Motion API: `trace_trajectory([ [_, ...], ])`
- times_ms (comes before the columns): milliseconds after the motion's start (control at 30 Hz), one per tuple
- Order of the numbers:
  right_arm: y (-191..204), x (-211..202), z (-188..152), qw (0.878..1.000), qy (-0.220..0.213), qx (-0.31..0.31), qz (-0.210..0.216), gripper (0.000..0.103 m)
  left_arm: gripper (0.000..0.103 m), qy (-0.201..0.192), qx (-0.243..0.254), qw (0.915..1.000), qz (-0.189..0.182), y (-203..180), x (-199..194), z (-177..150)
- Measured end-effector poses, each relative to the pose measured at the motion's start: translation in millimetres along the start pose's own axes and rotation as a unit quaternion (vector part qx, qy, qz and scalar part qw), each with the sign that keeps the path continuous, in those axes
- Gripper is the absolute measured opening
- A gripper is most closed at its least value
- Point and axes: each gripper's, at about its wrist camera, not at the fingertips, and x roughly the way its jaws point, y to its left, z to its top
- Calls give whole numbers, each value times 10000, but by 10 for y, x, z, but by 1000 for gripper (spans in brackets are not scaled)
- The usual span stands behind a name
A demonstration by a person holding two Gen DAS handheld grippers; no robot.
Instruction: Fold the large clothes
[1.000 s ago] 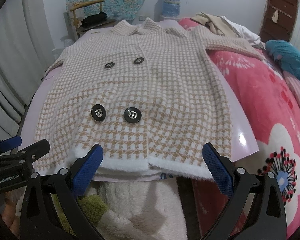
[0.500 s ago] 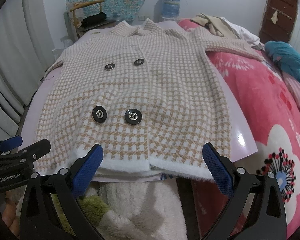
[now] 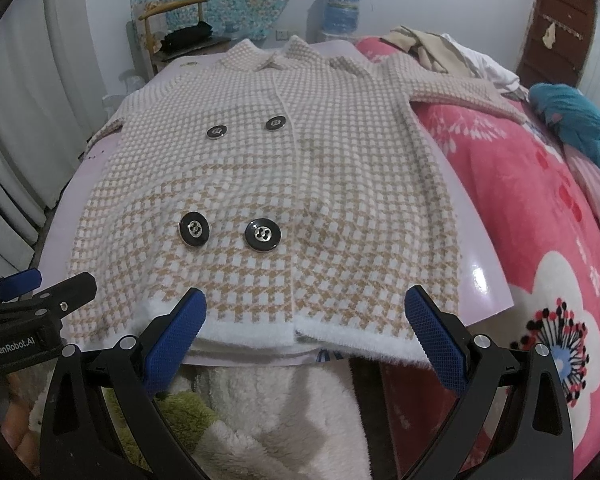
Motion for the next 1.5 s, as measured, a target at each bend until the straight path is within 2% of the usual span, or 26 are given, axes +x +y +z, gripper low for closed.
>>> trace_trajectory([
  [433,48,44,49,10000,61,-22,-60,95,98,41,4,10000,-65,29,68,7],
  [600,75,33,86,9999,-47,26,-119,95,98,58,234,9997,-46,14,159,42],
  [900,59,112,228,9994,-264,107,-207,95,98,-286,498,9982,188,86,221,198],
  [1133,109,132,486,9975,-683,-148,-114,95,98,-661,321,9971,-181,267,244,411],
  [1300,248,233,752,9949,-921,-382,122,95,98,-935,38,9927,-757,437,251,644],
  [1500,539,470,1123,9905,-1061,-700,519,95,98,-1235,-174,9897,-705,646,258,989],
])
